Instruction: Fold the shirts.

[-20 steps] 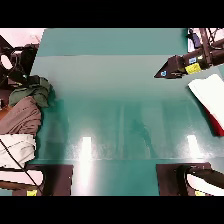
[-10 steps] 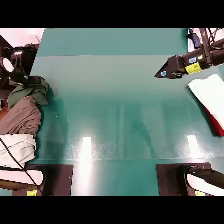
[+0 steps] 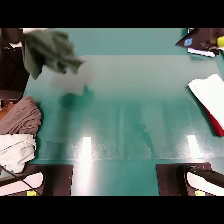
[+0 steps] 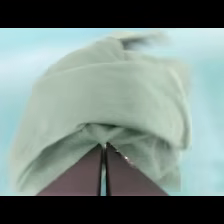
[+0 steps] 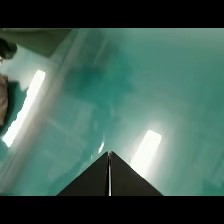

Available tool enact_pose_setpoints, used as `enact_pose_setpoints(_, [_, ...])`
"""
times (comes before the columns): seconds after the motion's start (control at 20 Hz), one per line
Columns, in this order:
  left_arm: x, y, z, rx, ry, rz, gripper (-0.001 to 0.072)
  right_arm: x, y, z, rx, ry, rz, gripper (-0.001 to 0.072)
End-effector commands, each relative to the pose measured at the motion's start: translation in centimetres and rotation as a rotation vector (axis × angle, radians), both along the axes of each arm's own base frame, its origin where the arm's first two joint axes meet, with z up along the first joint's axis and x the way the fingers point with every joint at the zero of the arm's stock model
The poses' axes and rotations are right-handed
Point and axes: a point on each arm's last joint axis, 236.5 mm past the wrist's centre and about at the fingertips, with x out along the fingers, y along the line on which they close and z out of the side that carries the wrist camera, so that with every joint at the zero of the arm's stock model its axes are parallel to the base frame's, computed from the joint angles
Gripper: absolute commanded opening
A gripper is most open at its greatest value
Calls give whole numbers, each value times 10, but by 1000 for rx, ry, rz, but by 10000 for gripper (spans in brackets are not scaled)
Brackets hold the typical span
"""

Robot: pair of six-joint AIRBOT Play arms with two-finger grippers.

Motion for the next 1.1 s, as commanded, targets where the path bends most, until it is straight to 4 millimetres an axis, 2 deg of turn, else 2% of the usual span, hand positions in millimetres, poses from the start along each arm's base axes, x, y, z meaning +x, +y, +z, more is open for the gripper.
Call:
enact_pose_setpoints(0.0, [-80, -104, 85, -65, -182, -344, 26, 1, -12, 34, 2, -99, -38, 16])
enact_pose_setpoints(0.1, [-102, -146, 84, -61, -184, -465, 26, -1, -13, 42, 1, -121, -39, 17])
enact_pose_setpoints(0.2, [-113, -183, 68, -54, -144, -562, 27, -4, -12, 45, 2, -126, -33, 16])
enact_pose_setpoints(0.3, [-118, -218, 35, -52, -61, -644, 27, -6, -11, 42, -1, -113, -24, 16])
enact_pose_setpoints(0.4, [-117, -245, -9, -32, 48, -706, 27, -11, -10, 37, -12, -90, -11, 16])
enact_pose_setpoints(0.5, [-106, -259, -57, -4, 149, -727, 28, -15, -10, 33, -22, -69, 0, 16])
enact_pose_setpoints(0.55, [-95, -260, -77, 7, 187, -710, 29, -17, -10, 31, -27, -60, 4, 17])
enact_pose_setpoints(0.6, [-81, -255, -93, 31, 207, -676, 68, -19, -11, 29, -32, -52, 8, 16])
enact_pose_setpoints(0.65, [-66, -246, -101, 31, 224, -613, 400, -20, -11, 27, -36, -43, 12, 16])
enact_pose_setpoints(0.7, [-53, -236, -101, 7, 232, -544, 654, -21, -11, 26, -38, -38, 14, 16])
enact_pose_setpoints(0.8, [-36, -206, -98, -22, 249, -454, 656, -20, -11, 26, -38, -40, 11, 16])
enact_pose_setpoints(0.85, [-36, -186, -101, -27, 295, -416, 656, -20, -12, 26, -42, -39, 8, 16])
enact_pose_setpoints(0.95, [-55, -151, -126, -25, 484, -363, 655, -19, -12, 25, -42, -39, 7, 17])
enact_pose_setpoints(1.05, [-79, -138, -160, -35, 652, -336, 655, -19, -12, 25, -42, -39, 6, 16])
